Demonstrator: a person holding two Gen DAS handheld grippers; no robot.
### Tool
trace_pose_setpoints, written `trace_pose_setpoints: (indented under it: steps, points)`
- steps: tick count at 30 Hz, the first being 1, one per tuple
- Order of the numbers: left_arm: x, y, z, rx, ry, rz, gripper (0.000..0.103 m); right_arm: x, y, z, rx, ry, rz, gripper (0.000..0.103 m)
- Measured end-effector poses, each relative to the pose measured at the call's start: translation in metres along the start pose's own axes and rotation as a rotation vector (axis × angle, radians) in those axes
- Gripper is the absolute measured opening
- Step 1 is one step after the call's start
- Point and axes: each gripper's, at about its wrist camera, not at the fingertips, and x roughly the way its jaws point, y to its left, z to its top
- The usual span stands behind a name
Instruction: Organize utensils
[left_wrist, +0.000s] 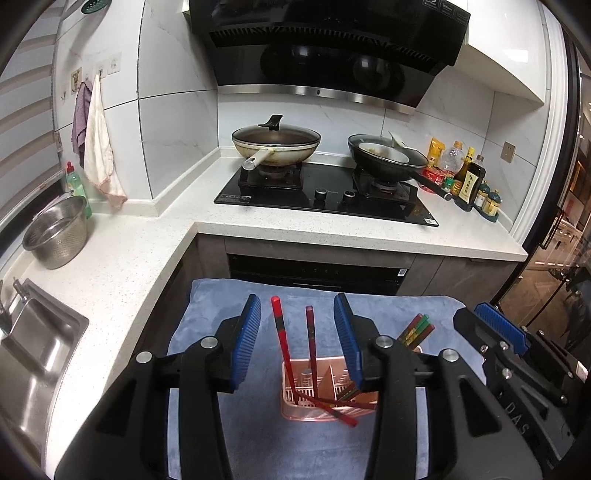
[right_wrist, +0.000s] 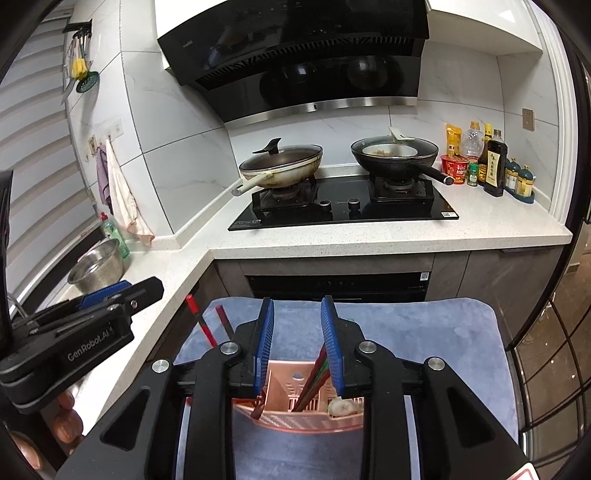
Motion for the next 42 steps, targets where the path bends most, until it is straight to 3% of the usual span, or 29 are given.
trace_pose_setpoints:
  steps: [15,25,33,42]
  points:
    - [-0.022,-0.005,-0.033,0.033,0.005,0.015,0.039,-0.021,-0.005,-0.041,0.025,0.06,-0.012,0.033]
    - [-0.035,-0.013,-0.069,0.054,0.032,0.014,0.04,-0.049,-0.002,-0.072,-0.01,0.065,-0.08,0.04]
    - [-0.046,-0.015,-0.095,0.055,0.048,0.013,0.046,-0.066,0.001,-0.094,-0.052,0.069,-0.117,0.046]
    - [-0.059,-0.012,-0.123,0.053,0.059,0.036,0.062,-0.08,-0.001,-0.121,-0.052,0.086,-0.123,0.055]
